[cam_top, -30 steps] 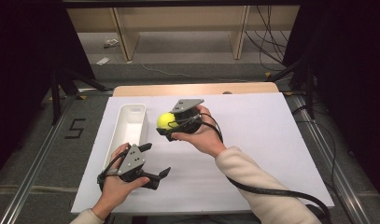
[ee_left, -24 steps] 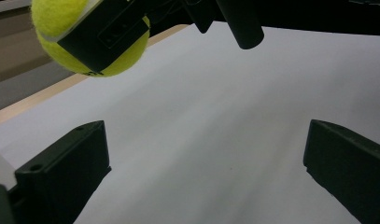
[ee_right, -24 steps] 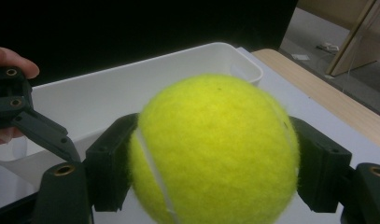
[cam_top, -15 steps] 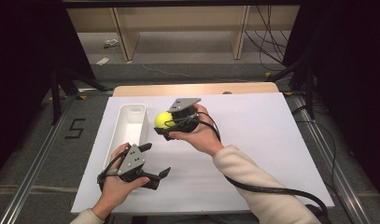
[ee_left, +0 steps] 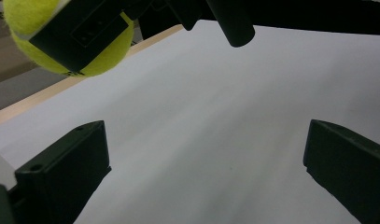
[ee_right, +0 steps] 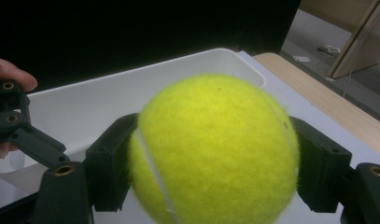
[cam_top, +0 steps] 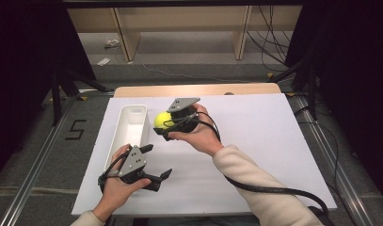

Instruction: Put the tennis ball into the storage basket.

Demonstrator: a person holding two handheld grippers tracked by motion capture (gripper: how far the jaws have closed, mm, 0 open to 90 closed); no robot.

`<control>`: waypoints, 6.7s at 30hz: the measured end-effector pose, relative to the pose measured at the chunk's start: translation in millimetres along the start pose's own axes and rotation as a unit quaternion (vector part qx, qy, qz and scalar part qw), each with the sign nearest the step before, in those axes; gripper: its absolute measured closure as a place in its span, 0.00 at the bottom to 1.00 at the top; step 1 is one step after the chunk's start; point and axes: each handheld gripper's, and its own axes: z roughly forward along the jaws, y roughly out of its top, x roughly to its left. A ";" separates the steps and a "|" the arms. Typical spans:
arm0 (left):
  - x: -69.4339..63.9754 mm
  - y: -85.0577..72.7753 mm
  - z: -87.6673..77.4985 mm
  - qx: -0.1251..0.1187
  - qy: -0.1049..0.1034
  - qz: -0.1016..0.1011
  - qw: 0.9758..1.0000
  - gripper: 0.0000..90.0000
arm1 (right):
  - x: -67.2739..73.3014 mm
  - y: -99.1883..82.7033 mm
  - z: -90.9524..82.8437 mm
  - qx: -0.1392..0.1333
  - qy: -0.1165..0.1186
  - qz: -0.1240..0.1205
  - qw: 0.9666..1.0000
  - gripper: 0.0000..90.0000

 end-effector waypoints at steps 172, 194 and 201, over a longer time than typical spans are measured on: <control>-1.2 1.0 0.1 0.001 -0.004 0.005 1.000 0.00 | 21.4 59.0 63.2 0.025 0.037 -0.028 0.999 0.29; -2.0 0.5 0.4 0.004 -0.006 0.005 1.000 0.00 | 21.8 65.3 71.7 0.029 0.043 -0.033 0.998 0.29; -1.7 0.2 0.6 0.004 -0.007 0.004 1.000 0.00 | 23.1 64.8 76.0 0.031 0.046 -0.032 0.998 0.29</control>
